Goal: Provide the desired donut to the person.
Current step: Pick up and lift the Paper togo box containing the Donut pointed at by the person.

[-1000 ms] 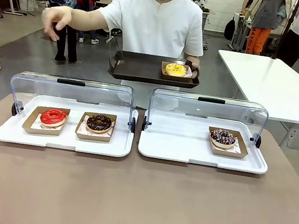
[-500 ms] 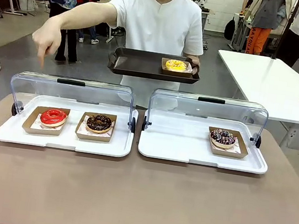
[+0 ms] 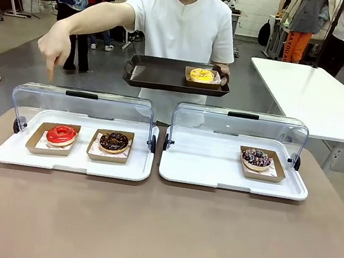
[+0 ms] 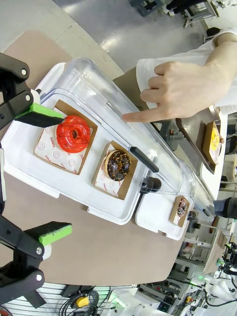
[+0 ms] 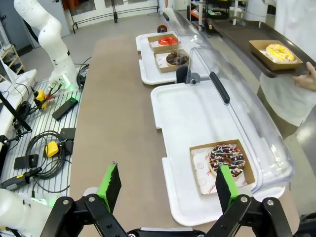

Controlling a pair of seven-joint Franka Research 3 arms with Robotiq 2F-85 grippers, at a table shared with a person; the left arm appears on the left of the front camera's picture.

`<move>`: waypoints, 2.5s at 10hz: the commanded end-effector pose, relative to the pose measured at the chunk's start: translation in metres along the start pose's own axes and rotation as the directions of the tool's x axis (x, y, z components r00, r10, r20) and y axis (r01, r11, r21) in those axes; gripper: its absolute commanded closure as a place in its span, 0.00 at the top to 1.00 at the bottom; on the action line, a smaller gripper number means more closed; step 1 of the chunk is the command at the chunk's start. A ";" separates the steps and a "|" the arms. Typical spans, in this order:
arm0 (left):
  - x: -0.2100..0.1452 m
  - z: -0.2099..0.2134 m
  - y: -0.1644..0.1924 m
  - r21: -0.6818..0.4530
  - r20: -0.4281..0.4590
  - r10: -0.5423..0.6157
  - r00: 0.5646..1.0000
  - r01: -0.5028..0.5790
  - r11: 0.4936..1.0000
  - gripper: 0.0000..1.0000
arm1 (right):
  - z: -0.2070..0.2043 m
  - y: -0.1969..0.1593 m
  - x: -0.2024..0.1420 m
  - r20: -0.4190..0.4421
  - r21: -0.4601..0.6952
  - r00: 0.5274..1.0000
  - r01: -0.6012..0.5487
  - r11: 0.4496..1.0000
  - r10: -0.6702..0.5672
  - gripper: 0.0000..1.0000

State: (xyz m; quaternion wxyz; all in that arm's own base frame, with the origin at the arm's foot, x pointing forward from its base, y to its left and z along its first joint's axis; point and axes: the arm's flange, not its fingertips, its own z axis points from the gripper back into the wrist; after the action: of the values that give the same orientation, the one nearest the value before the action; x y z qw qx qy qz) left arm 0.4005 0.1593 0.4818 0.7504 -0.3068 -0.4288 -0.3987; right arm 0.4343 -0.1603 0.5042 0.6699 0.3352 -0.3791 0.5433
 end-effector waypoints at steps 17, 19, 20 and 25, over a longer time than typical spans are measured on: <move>0.001 0.000 -0.001 0.006 -0.042 -0.019 0.999 0.019 1.000 1.00 | 0.001 0.000 -0.001 0.001 -0.003 1.000 0.002 1.000 -0.002 1.00; 0.009 -0.006 -0.003 0.003 -0.149 -0.042 0.988 0.043 0.999 1.00 | 0.001 0.000 -0.001 0.001 -0.003 1.000 0.002 1.000 -0.002 1.00; 0.016 -0.014 -0.007 -0.003 -0.226 -0.073 0.971 0.074 0.997 1.00 | 0.001 0.000 -0.001 0.001 -0.003 1.000 0.002 1.000 -0.002 1.00; 0.052 -0.061 -0.039 -0.118 -0.625 -0.261 0.736 0.242 0.963 1.00 | 0.001 0.000 -0.001 0.001 -0.003 1.000 0.002 1.000 -0.002 1.00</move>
State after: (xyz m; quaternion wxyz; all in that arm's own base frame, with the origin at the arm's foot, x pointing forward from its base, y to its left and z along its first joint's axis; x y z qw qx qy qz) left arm 0.4110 0.0857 0.5049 0.7847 -0.1379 -0.2223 -0.5620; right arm 0.4345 -0.1607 0.5045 0.6701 0.3347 -0.3793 0.5432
